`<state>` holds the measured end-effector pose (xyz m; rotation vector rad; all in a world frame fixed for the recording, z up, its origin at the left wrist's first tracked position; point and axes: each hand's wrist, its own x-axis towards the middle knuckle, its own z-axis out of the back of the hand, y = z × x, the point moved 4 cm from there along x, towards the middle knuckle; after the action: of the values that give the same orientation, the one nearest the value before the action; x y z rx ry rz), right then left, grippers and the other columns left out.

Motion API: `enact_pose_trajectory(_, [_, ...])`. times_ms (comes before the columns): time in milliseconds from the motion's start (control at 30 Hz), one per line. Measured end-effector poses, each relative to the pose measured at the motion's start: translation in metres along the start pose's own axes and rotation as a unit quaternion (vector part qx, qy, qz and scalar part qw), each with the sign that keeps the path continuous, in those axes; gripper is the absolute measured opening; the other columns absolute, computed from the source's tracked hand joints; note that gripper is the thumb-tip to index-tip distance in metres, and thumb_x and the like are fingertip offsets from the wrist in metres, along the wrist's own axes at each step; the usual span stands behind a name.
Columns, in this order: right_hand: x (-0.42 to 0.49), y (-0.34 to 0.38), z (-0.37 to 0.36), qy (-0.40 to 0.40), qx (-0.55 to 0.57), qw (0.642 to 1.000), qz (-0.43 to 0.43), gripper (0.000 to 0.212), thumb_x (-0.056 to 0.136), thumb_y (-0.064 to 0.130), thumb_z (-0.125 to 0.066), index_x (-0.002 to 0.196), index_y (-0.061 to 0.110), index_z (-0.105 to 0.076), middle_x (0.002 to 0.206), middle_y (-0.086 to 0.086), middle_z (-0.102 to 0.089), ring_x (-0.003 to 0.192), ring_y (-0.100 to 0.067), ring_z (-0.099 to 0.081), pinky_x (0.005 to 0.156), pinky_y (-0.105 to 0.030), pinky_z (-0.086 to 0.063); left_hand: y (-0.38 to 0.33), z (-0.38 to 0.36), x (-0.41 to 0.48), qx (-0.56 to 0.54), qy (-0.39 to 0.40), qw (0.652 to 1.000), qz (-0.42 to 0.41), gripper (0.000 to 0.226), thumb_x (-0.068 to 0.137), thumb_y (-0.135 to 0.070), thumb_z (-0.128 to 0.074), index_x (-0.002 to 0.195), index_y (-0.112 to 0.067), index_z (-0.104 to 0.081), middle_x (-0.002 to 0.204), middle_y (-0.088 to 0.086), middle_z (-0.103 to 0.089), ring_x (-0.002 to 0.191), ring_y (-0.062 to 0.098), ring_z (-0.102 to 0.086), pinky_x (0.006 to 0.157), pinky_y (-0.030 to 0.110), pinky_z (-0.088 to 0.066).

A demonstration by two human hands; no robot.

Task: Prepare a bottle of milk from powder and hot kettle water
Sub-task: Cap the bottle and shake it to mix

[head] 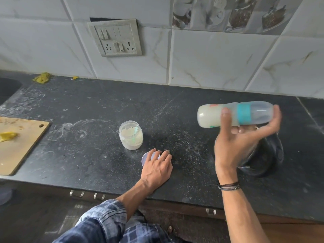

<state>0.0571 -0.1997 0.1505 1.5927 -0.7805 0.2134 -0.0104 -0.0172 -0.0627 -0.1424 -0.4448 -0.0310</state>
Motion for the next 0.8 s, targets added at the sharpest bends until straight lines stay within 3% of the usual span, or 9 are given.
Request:
enact_pose_trajectory(33, [-0.001, -0.003, -0.006, 0.047, -0.016, 0.998, -0.031, 0.082, 0.088, 0.014, -0.084, 0.147, 0.021, -0.028, 0.137, -0.014, -0.059, 0.108, -0.022, -0.071, 0.085, -0.023, -0.06, 0.0, 0.0, -0.001, 0.001, 0.0, 1.0, -0.001, 0.019, 0.097, -0.027, -0.052, 0.097, -0.018, -0.069, 0.112, -0.003, -0.07, 0.093, 0.026, -0.065, 0.105, 0.048, -0.046])
enact_pose_trajectory(100, [-0.008, -0.012, -0.016, 0.164, -0.024, 0.979, -0.115, 0.082, 0.084, 0.012, -0.087, 0.144, 0.029, -0.034, 0.13, -0.003, -0.061, 0.101, -0.012, -0.072, 0.083, -0.02, -0.058, 0.0, 0.0, 0.0, 0.002, -0.003, 1.0, -0.001, 0.021, 0.097, -0.028, -0.051, 0.098, -0.018, -0.07, 0.113, -0.003, -0.07, 0.093, 0.026, -0.065, 0.105, 0.048, -0.044])
enact_pose_trajectory(167, [-0.009, -0.011, -0.008, 0.12, 0.01, 0.984, -0.131, 0.083, 0.084, 0.012, -0.087, 0.146, 0.024, -0.034, 0.129, 0.002, -0.061, 0.103, -0.013, -0.073, 0.084, -0.022, -0.059, -0.001, -0.001, 0.0, 0.0, -0.007, 1.0, 0.0, 0.021, 0.096, -0.028, -0.052, 0.097, -0.019, -0.07, 0.112, -0.003, -0.07, 0.092, 0.025, -0.066, 0.105, 0.047, -0.042])
enact_pose_trajectory(267, [-0.005, -0.005, -0.001, 0.021, 0.026, 0.997, -0.068, 0.087, 0.087, 0.018, -0.087, 0.151, 0.013, -0.028, 0.134, -0.007, -0.06, 0.111, -0.02, -0.073, 0.085, -0.027, -0.062, 0.0, 0.001, 0.001, 0.004, 0.0, 1.0, 0.005, 0.02, 0.096, -0.028, -0.051, 0.096, -0.019, -0.069, 0.111, -0.005, -0.07, 0.093, 0.024, -0.065, 0.105, 0.047, -0.043])
enact_pose_trajectory(333, [-0.006, -0.009, -0.008, 0.057, -0.006, 0.994, -0.088, 0.087, 0.085, 0.013, -0.087, 0.15, 0.013, -0.028, 0.135, -0.009, -0.057, 0.11, -0.017, -0.071, 0.085, -0.026, -0.061, 0.0, 0.001, -0.001, 0.002, 0.001, 1.0, 0.002, 0.02, 0.096, -0.028, -0.051, 0.096, -0.019, -0.069, 0.111, -0.004, -0.07, 0.093, 0.025, -0.066, 0.105, 0.047, -0.044])
enact_pose_trajectory(400, [-0.01, -0.014, -0.014, 0.159, -0.038, 0.978, -0.127, 0.085, 0.082, 0.014, -0.09, 0.146, 0.023, -0.034, 0.131, -0.001, -0.059, 0.103, -0.012, -0.072, 0.084, -0.025, -0.061, 0.0, 0.001, 0.0, 0.003, -0.003, 1.0, 0.0, 0.021, 0.096, -0.028, -0.051, 0.097, -0.019, -0.07, 0.112, -0.003, -0.07, 0.093, 0.025, -0.066, 0.105, 0.047, -0.044])
enact_pose_trajectory(567, [-0.008, -0.006, -0.003, 0.046, -0.004, 0.998, -0.038, 0.088, 0.085, 0.019, -0.088, 0.15, 0.014, -0.029, 0.137, 0.001, -0.055, 0.113, -0.015, -0.071, 0.084, -0.027, -0.063, 0.001, -0.001, 0.0, -0.001, 0.0, 1.0, 0.001, 0.018, 0.096, -0.026, -0.053, 0.097, -0.018, -0.069, 0.109, -0.003, -0.069, 0.091, 0.025, -0.064, 0.104, 0.045, -0.04])
enact_pose_trajectory(700, [-0.014, -0.013, -0.014, 0.148, -0.037, 0.981, -0.122, 0.084, 0.081, 0.017, -0.09, 0.144, 0.03, -0.036, 0.126, 0.011, -0.061, 0.101, -0.008, -0.072, 0.084, -0.026, -0.061, 0.001, -0.001, 0.0, -0.01, -0.01, 1.0, -0.007, 0.021, 0.096, -0.026, -0.051, 0.097, -0.016, -0.069, 0.11, -0.002, -0.069, 0.089, 0.027, -0.064, 0.104, 0.046, -0.041])
enact_pose_trajectory(800, [-0.011, -0.002, -0.004, 0.064, 0.022, 0.995, -0.071, 0.082, 0.084, 0.019, -0.089, 0.145, 0.03, -0.034, 0.136, 0.0, -0.059, 0.112, -0.018, -0.071, 0.085, -0.027, -0.062, 0.001, -0.002, 0.001, -0.009, -0.005, 1.0, 0.004, 0.02, 0.096, -0.026, -0.051, 0.097, -0.017, -0.069, 0.11, -0.003, -0.069, 0.09, 0.026, -0.064, 0.105, 0.046, -0.041])
